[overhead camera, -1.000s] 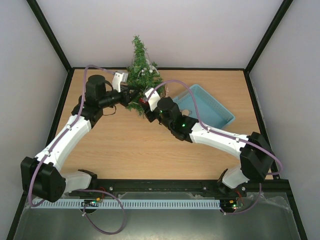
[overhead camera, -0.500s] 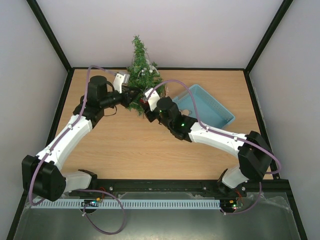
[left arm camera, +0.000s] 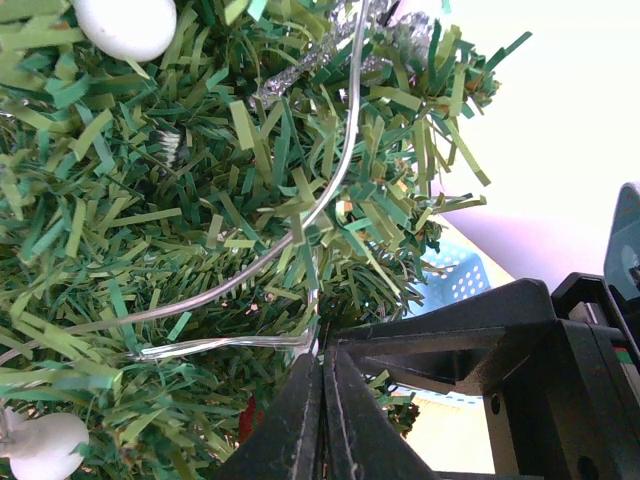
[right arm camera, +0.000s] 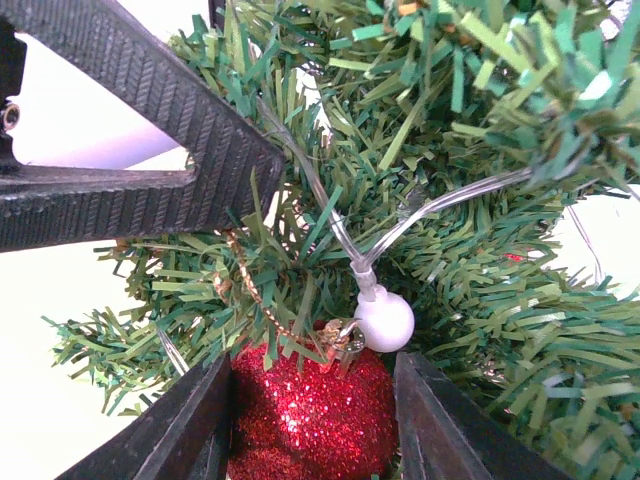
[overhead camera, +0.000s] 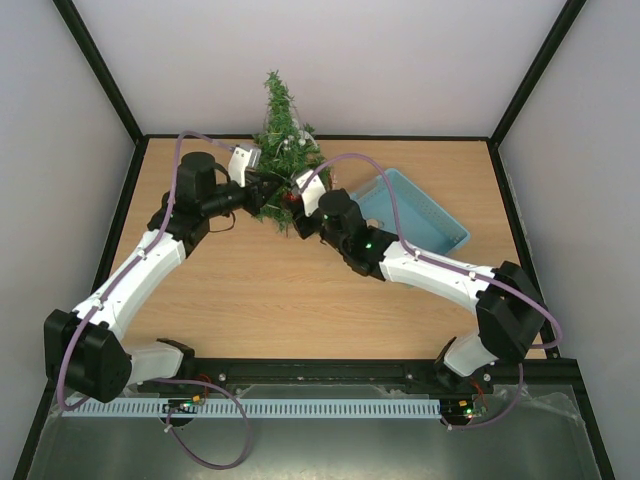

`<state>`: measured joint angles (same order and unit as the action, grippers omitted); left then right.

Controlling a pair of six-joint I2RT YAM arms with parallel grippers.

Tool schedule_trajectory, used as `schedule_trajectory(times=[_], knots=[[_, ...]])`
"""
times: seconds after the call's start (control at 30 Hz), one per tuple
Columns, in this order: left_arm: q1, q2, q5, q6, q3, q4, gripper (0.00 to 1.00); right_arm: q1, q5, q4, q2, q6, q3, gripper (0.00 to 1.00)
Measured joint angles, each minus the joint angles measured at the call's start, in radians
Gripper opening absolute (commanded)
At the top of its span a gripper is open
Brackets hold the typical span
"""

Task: Decorate the small christmas tree
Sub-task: Hang the decoration item on the Christmas tree.

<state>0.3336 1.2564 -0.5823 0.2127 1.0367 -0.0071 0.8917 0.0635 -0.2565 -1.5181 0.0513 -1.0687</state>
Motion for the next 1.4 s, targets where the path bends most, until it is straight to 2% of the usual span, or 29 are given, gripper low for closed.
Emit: schedule_trajectory(times=[0.1, 0.37, 0.7, 1.0, 1.27, 1.4], knots=[[0.000, 0.000, 0.000, 0.000, 0.000, 0.001, 0.02, -0.005, -0.008, -0.003, 0.000, -0.012, 0.000, 0.42], [0.000, 0.000, 0.000, -0.004, 0.000, 0.000, 0.02, -0.012, -0.043, 0.011, 0.003, -0.040, 0.000, 0.58], [0.004, 0.000, 0.000, -0.011, -0.013, 0.001, 0.02, -0.014, -0.106, 0.126, 0.148, -0.083, 0.002, 0.63], [0.005, 0.000, 0.000, -0.010, -0.016, 0.002, 0.02, -0.014, -0.084, 0.163, 0.139, -0.121, -0.061, 0.53], [0.005, -0.008, 0.000, -0.010, -0.017, 0.002, 0.02, -0.014, -0.092, 0.162, 0.077, -0.123, -0.103, 0.51], [0.005, -0.011, 0.000, -0.010, -0.017, 0.002, 0.02, -0.014, -0.084, 0.163, 0.058, -0.122, -0.103, 0.38]])
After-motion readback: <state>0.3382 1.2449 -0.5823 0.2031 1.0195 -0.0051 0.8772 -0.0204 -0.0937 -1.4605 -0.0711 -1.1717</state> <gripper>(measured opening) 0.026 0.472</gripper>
